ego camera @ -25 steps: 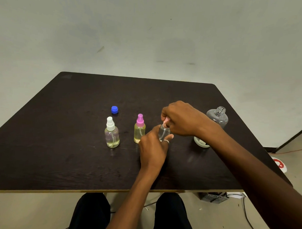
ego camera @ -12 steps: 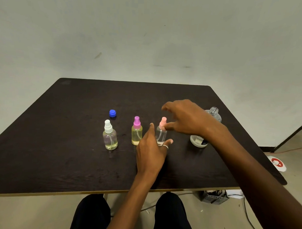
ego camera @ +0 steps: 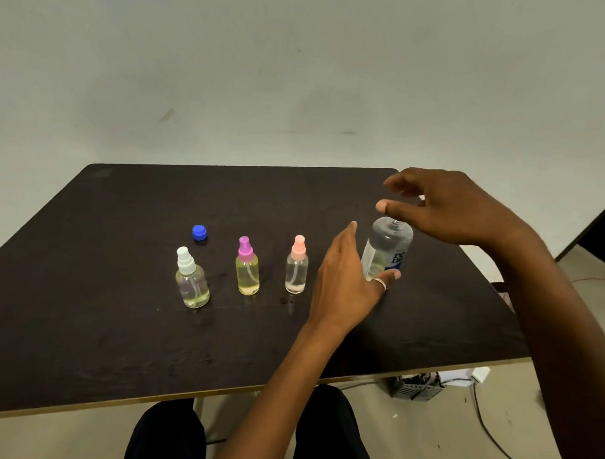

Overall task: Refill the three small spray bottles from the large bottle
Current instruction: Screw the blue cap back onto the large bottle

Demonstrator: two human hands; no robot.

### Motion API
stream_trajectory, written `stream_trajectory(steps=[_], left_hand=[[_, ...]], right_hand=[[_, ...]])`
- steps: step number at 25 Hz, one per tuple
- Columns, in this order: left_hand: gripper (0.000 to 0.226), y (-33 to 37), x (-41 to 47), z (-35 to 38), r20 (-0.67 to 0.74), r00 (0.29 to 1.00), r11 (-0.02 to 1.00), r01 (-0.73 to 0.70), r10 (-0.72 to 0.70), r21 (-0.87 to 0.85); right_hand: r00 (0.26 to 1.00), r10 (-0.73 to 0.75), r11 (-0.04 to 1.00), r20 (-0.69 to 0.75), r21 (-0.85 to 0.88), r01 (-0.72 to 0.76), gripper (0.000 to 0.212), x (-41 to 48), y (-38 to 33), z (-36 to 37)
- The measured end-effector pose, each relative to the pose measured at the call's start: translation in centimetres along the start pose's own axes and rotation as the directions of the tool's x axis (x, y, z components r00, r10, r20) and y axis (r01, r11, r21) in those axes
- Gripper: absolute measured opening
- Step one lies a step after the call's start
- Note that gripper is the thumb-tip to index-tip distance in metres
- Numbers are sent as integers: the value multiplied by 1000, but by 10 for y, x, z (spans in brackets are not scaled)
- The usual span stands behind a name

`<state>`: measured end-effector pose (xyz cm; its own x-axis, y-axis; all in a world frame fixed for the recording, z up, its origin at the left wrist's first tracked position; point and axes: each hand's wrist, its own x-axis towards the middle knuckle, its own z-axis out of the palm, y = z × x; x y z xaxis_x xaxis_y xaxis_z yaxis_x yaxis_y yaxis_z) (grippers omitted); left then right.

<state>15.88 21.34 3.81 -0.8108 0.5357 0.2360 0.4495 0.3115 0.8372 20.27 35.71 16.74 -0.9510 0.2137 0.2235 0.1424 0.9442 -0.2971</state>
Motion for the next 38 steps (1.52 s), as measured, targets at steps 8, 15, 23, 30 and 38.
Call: stream_trajectory(steps=[8, 15, 23, 30, 38], left_hand=[[74, -8, 31, 26, 89, 995, 991, 60, -49, -123], [62, 0, 34, 19, 25, 1000, 996, 16, -14, -92], [56, 58, 53, -86, -196, 969, 988, -146, 152, 47], [65, 39, 22, -234, -404, 906, 985, -66, 127, 162], [66, -61, -34, -303, -500, 858, 980, 179, -114, 84]], right_hand=[[979, 186, 959, 88, 199, -200, 91, -18, 55, 62], [981, 193, 925, 6, 332, -184, 60, -16, 53, 70], [988, 25, 936, -154, 350, 31, 61, 20, -34, -13], [964, -226, 906, -141, 333, 261, 59, 70, -177, -12], [897, -408, 888, 171, 300, 347, 27, 90, -281, 68]])
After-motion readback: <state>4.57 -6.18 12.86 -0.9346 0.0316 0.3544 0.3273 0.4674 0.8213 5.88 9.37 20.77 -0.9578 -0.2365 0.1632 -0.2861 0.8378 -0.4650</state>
